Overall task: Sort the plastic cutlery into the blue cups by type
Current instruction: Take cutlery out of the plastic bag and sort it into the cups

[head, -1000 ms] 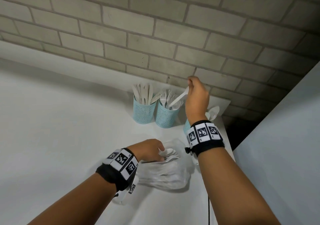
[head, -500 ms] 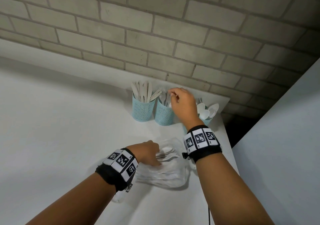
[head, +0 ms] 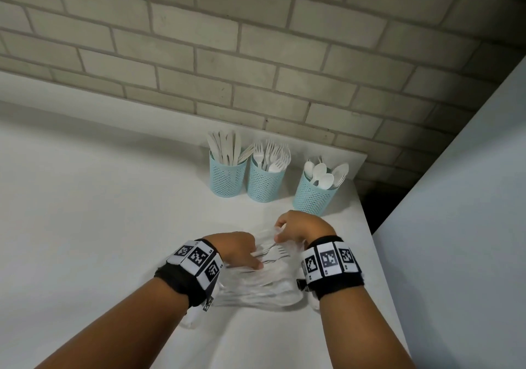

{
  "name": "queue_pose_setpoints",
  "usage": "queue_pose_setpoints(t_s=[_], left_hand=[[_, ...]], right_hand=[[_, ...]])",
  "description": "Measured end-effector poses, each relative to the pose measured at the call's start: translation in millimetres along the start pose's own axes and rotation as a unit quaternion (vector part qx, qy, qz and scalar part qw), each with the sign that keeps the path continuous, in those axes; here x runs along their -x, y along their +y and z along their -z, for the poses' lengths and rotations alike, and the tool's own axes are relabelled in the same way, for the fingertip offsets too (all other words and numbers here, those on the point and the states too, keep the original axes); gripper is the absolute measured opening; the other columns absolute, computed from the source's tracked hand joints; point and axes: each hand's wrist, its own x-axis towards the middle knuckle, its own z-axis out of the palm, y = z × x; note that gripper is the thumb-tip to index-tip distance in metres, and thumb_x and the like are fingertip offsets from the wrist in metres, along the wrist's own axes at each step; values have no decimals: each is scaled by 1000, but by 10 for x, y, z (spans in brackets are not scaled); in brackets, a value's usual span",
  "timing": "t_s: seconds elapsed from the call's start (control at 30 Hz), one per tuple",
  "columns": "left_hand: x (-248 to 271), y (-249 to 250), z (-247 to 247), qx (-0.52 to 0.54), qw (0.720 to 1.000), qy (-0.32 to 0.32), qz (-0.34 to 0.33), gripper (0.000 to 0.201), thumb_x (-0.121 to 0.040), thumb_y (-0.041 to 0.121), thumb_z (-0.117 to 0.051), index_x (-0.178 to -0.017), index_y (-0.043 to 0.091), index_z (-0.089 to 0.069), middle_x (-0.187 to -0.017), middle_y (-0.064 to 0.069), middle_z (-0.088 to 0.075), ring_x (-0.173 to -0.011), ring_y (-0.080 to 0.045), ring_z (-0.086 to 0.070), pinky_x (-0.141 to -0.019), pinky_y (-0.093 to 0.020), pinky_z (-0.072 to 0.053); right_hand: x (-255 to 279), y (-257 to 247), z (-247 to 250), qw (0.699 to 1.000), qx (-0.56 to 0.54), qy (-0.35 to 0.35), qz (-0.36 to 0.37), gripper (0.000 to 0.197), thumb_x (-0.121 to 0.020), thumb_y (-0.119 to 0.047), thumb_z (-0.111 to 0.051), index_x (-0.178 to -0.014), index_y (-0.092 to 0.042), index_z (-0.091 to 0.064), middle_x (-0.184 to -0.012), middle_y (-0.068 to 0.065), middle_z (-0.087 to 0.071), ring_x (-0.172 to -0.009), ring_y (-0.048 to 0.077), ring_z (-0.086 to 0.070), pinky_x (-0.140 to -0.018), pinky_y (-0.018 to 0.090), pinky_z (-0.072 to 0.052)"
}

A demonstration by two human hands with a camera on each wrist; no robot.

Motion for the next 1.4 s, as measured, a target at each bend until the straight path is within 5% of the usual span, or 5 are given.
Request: queue_pose_setpoints(t_s=[0.2, 0.37, 0.63, 1.07, 1.4], left_hand=[[112, 87, -35, -19, 999, 11, -25, 37, -98, 34, -39, -113, 3, -52, -116, -15, -59, -100, -28, -56, -84, -31, -40], [86, 65, -47, -4, 997, 31, -70, 24, -97, 25, -39, -81, 11, -50, -91, -14, -59, -79, -22, -48, -75, -30, -37], [79, 4, -103, -38, 992, 94, -74, 26, -100, 21, -39, -118, 3, -45, -111, -19, -60, -97, -32, -58, -75, -31, -39], [95, -71, -61, -4, 986, 146, -75, 34, -100, 34, -36, -99, 3, -51, -102, -16, -61, -86, -29, -53, -69, -28, -32], [66, -181, -54, 217, 964, 121, -100, 24, -100, 30, -38, -83, 14, -34, -82, -4, -44, -71, -15, -44, -70, -28, -38]], right_hand=[[-84, 90, -94, 996, -61, 58, -18, 31, -88, -6, -54, -118, -10, -61, -124, 9, -59, -111, 23, -57, -87, 27, -44], [-109, 126, -129, 993, -83, 75, -34, 34, -89, 2, -46, -117, -9, -62, -124, 12, -60, -113, 26, -57, -92, 30, -46], [-76, 169, -134, 988, -115, 89, -49, 31, -93, -3, -44, -119, -7, -61, -127, 13, -58, -117, 28, -54, -95, 32, -45], [-74, 221, -113, 986, -129, 97, -46, 32, -90, 0, -45, -116, -6, -62, -124, 14, -59, -103, 25, -55, -90, 30, -47], [-78, 284, -102, 976, -196, 89, -43, 22, -94, -14, -50, -110, -12, -65, -107, 7, -57, -89, 21, -51, -58, 24, -45]])
